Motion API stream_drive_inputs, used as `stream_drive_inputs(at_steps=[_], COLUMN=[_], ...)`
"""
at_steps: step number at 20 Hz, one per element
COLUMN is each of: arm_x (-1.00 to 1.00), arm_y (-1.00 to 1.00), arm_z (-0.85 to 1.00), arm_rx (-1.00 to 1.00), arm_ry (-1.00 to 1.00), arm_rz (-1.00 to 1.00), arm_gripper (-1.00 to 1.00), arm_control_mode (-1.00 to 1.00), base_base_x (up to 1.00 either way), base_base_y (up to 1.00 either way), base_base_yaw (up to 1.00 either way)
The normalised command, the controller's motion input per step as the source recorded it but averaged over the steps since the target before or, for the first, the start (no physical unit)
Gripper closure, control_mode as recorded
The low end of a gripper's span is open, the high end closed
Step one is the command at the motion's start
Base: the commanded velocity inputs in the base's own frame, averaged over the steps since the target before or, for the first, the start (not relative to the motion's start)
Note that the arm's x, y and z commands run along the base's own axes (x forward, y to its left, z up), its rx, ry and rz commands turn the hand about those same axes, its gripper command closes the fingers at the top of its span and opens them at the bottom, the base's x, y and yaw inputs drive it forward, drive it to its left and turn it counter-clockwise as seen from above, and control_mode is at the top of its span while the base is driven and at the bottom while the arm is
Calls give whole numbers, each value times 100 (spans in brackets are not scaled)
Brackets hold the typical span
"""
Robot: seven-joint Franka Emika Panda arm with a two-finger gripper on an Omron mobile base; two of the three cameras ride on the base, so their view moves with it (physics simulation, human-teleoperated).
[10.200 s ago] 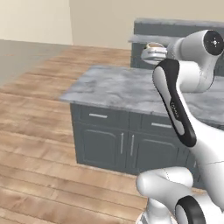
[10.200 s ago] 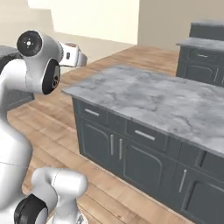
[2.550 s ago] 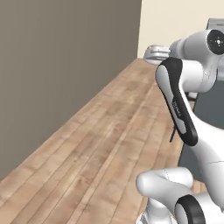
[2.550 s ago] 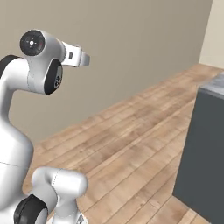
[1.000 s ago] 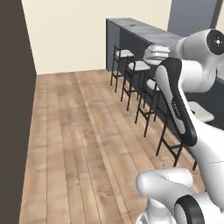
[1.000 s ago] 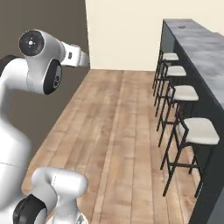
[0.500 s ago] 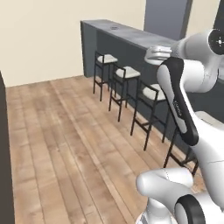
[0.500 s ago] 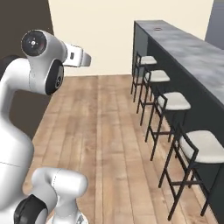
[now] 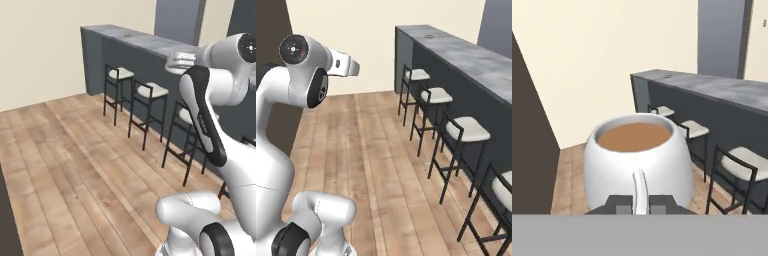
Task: Pick the cup of tea, navigate to the dining table, and place it on the saucer.
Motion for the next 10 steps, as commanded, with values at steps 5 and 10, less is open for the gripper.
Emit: stream_drive_inputs(at_steps=[5,10], arm_x=[0,0], arm_y=[0,0], arm_z=[0,0], arm_rx=[0,0], arm_ry=[0,0], arm_rz=[0,0], arm_gripper=[100,100], arm_control_mode=[100,100], base_base_x=[100,100], base_base_y=[41,37], base_base_yaw=[-33,-27])
